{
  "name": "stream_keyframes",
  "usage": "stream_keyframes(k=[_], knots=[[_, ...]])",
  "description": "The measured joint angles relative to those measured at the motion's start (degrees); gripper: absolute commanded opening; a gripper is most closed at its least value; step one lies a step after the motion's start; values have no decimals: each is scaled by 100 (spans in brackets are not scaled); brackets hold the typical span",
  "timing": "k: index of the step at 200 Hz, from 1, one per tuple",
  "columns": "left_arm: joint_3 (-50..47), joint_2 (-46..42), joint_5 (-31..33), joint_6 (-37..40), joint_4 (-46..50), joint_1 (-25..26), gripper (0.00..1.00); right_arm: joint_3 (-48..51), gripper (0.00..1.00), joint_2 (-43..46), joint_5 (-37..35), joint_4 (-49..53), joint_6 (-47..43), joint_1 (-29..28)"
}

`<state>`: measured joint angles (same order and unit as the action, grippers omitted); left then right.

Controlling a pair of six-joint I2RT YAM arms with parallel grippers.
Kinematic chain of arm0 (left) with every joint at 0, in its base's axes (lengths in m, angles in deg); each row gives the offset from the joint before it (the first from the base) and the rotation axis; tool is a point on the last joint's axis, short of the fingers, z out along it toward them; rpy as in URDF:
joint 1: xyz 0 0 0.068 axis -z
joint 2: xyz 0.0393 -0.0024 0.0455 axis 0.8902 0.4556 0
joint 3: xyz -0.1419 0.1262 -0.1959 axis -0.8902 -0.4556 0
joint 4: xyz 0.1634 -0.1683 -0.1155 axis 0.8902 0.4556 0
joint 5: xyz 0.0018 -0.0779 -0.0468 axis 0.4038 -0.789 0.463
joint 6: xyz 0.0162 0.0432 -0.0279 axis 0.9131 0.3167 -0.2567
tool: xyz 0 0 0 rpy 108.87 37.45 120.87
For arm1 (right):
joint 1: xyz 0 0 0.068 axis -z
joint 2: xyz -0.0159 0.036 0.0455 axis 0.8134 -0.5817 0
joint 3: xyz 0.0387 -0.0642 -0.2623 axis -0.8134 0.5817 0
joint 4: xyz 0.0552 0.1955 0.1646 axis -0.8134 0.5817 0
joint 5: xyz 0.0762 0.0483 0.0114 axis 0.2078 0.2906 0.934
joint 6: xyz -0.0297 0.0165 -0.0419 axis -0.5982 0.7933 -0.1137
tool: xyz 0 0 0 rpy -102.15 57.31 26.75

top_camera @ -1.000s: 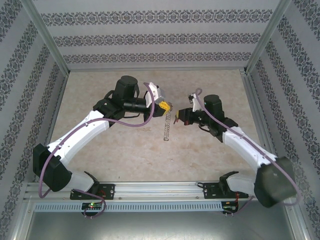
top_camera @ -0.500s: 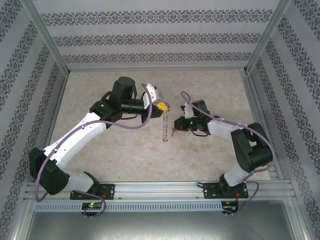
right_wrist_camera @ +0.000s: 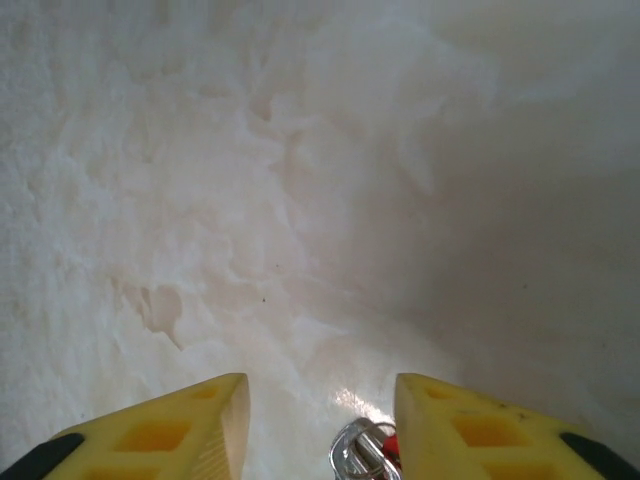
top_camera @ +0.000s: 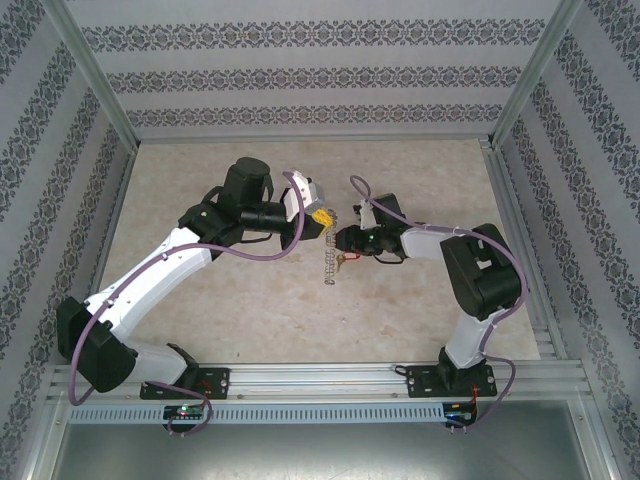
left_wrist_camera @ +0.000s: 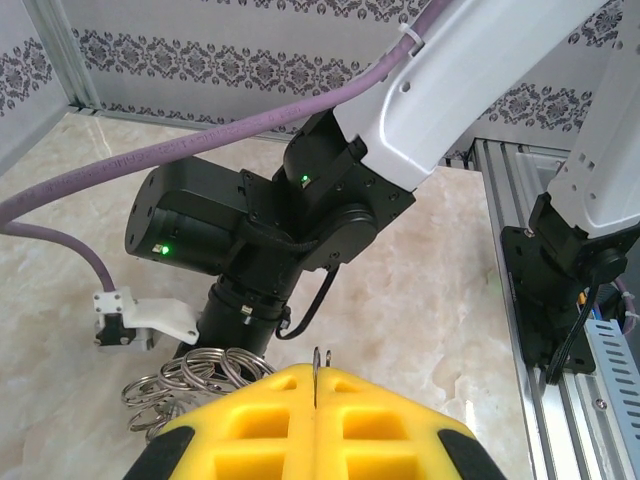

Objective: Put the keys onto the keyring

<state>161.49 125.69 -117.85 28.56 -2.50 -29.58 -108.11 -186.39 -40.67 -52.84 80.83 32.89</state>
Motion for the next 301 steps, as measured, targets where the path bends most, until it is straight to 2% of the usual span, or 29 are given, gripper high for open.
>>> stream_keyframes(k=[74,133,208,301], knots=[[-98,-236,114,83,22,0,0,7,45,562,-321,387,-221,-175],[-184,-472,240,105,46,0,0,-184,45,555,-1434,1340,-284,-782],[-267,-529,295,107,66,-2,0,-708,40,234,-2542,1937,-280,-1117],[-363,-673,293,109,66,-4,0,-1008,33,-151,-2983,2129,-280,-1272]])
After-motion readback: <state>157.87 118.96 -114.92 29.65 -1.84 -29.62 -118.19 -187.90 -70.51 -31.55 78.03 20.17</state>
